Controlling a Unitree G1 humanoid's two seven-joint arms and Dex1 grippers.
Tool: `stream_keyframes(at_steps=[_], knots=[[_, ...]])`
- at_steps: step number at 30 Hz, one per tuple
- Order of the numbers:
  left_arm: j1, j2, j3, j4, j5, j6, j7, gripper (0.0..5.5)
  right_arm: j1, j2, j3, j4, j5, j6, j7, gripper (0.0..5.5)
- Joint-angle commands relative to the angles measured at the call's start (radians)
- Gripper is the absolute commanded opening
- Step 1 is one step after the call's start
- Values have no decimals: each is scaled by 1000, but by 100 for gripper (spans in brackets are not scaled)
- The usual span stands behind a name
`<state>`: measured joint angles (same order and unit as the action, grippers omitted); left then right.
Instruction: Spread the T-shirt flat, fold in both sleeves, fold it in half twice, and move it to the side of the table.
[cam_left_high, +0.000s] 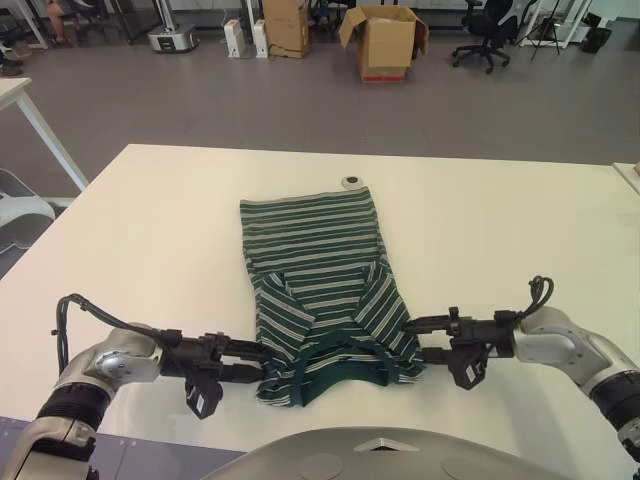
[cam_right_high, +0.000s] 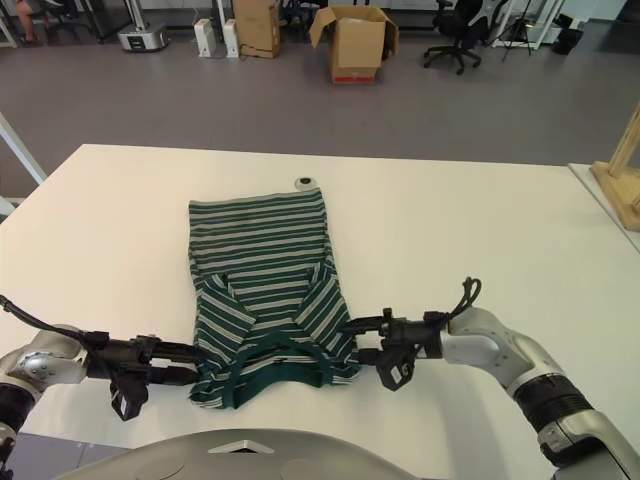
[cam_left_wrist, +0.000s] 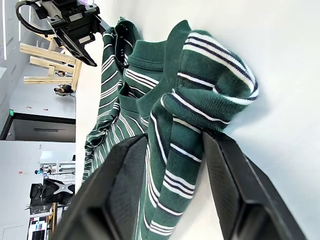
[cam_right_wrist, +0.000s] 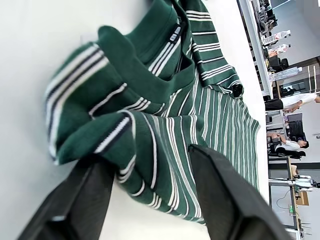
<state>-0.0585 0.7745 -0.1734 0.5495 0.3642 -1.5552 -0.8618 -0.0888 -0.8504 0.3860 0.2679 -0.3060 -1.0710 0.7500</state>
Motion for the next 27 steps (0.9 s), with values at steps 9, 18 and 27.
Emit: stream_keyframes(at_steps=[9,18,27], knots=[[-94,176,-101,222,256,-55,155,202,25,14,81,50,-107,27,-32,85],[-139,232,-173,175,311,-58,328,202,56,22,88,17,-120,76,-83,1],[-106,70,-232,101,483,134,401,182,10,0,110,40,-78,66,-54,1]])
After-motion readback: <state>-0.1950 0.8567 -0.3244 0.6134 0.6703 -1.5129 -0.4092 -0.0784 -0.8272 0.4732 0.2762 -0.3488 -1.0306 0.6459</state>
